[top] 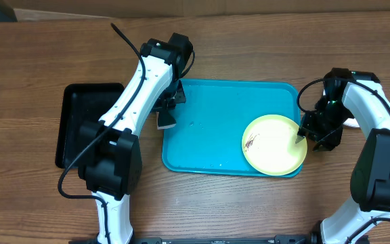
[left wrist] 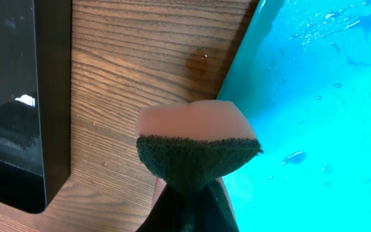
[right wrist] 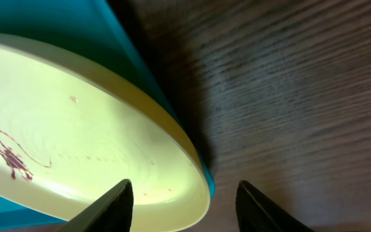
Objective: Clean dirty plates on tray and stack at the side
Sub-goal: 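Grip the yellow plate's rim with right gripper and slide it left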
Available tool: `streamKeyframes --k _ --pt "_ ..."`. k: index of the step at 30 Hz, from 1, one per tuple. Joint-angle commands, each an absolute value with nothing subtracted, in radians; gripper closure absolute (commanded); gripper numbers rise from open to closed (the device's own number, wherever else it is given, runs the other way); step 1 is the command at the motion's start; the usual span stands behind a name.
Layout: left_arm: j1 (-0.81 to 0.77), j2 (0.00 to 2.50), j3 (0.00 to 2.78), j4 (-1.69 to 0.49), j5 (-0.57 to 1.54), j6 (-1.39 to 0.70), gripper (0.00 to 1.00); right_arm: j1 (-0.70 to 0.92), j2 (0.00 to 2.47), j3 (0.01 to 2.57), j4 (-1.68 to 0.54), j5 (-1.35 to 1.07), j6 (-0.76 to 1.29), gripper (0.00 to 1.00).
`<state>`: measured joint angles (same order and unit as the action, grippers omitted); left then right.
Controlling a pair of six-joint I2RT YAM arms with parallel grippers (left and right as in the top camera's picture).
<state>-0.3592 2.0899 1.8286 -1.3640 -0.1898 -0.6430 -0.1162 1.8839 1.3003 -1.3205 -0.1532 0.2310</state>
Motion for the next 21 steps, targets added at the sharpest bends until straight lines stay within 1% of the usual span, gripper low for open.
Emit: streamKeyframes --k 1,3,6,7,8,10,11,13,17,21 --pt "-0.354 2.066 1.847 -1.364 -0.181 -0.623 0.96 -0.117 1.863 1.289 -1.305 -0.159 0.228 0.46" --pt "-0.354 2.066 1.847 -1.365 -0.181 -0.623 0.96 -0.117 1.863 1.273 -1.281 -0.159 0.227 0.46" --pt "-0.354 2.066 1.847 -1.368 -0.181 -0.624 0.96 -0.117 1.863 1.232 -1.206 -0.159 0.227 0.41" --pt "-0.354 2.066 1.847 -1.369 -0.181 -0.623 0.96 -0.117 1.863 1.219 -1.185 -0.159 0.227 0.41" --pt "-0.354 2.066 1.847 -1.372 -0.182 -0.623 0.96 -0.117 1.863 1.208 -1.171 -0.159 0.227 0.46" --pt "-0.354 2.066 1.847 -1.374 -0.182 -0.619 0.96 -0.117 1.863 1.196 -1.159 -0.159 0.228 0.68" --pt "-0.354 2.066 1.847 -1.374 -0.182 -0.618 0.96 -0.117 1.863 1.196 -1.159 -0.160 0.228 0.73" --pt "-0.354 2.066 1.847 -1.371 -0.182 -0.616 0.96 -0.117 1.863 1.197 -1.159 -0.169 0.228 0.76" --pt "-0.354 2.066 1.847 -1.371 -0.182 -0.616 0.96 -0.117 1.863 1.201 -1.169 -0.178 0.228 0.77" --pt "-0.354 2.066 1.847 -1.369 -0.182 -0.616 0.96 -0.117 1.863 1.238 -1.227 -0.178 0.228 0.93"
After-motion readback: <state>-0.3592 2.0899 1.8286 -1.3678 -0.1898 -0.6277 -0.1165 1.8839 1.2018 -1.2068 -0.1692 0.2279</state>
